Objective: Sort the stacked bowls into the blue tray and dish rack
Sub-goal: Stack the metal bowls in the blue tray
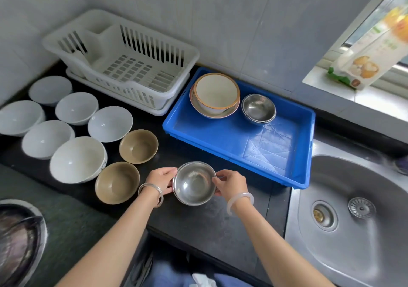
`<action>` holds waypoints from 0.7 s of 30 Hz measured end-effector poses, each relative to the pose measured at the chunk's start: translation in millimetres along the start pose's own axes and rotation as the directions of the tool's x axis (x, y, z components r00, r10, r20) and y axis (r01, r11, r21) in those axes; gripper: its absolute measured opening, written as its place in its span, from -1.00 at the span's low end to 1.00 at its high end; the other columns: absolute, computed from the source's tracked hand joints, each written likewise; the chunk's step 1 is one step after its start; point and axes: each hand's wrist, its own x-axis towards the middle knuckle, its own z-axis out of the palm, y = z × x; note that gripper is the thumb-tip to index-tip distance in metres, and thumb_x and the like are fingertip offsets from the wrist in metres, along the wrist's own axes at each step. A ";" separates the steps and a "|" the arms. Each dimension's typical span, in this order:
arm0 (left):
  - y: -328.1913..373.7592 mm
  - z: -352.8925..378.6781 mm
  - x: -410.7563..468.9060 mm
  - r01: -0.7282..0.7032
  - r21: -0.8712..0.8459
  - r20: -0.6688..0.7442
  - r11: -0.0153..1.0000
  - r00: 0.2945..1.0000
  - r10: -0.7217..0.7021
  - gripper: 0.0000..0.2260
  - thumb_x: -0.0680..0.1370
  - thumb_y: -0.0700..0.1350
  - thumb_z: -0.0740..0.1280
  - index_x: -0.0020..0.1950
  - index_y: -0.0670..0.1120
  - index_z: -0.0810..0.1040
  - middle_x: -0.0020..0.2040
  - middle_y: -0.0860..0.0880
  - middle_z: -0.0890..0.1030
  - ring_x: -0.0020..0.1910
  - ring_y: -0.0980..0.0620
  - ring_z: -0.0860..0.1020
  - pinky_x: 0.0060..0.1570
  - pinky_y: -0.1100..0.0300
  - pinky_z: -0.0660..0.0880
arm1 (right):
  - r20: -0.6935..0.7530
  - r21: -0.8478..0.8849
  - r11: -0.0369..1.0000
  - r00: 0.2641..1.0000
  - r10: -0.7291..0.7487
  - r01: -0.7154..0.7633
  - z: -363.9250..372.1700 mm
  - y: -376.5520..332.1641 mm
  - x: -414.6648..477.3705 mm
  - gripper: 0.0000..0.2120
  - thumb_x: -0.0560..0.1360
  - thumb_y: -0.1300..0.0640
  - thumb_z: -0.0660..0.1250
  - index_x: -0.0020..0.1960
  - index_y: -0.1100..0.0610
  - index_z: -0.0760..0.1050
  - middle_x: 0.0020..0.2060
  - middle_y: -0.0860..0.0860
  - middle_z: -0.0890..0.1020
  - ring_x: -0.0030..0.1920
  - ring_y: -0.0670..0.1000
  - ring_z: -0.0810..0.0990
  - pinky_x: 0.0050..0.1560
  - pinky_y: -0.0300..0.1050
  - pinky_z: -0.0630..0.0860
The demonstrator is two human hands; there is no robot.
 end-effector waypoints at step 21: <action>51.1 21.4 -16.0 -0.131 0.040 0.084 0.991 0.988 0.127 -0.84 0.53 -0.18 0.30 0.07 -0.20 0.55 -0.04 -0.12 0.60 -0.11 0.00 0.59 -0.29 0.22 0.58 | 0.102 0.478 0.864 0.987 0.127 -0.161 -28.9 -3.8 19.6 -0.84 0.54 0.15 0.28 0.06 0.12 0.58 -0.18 0.02 0.66 -0.25 -0.02 0.68 -0.33 -0.22 0.61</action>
